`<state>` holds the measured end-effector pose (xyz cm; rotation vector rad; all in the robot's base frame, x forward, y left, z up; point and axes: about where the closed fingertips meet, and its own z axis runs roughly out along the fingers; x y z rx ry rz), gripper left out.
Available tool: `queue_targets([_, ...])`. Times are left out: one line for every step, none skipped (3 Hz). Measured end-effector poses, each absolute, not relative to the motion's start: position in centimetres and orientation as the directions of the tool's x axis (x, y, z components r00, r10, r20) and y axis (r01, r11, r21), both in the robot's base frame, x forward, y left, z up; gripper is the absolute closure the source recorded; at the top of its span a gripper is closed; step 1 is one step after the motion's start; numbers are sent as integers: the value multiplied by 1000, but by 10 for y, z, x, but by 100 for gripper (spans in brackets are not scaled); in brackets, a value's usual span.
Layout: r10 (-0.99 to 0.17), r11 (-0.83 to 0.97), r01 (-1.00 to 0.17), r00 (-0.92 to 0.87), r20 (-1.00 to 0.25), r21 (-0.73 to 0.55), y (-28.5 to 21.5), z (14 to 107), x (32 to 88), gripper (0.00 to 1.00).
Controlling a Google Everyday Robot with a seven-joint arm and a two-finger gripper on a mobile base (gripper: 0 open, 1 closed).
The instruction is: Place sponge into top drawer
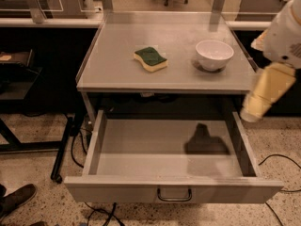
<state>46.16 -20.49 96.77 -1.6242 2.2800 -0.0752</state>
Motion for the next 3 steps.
queue_targets([-872,443,-880,-377,-313,-174,-173,940,511,0])
queue_targets([-870,447,-877,-381,-314,-174,-173,940,510,0])
queue_targets([-861,459,-870,-387,-331,-177,-162,931,515,0])
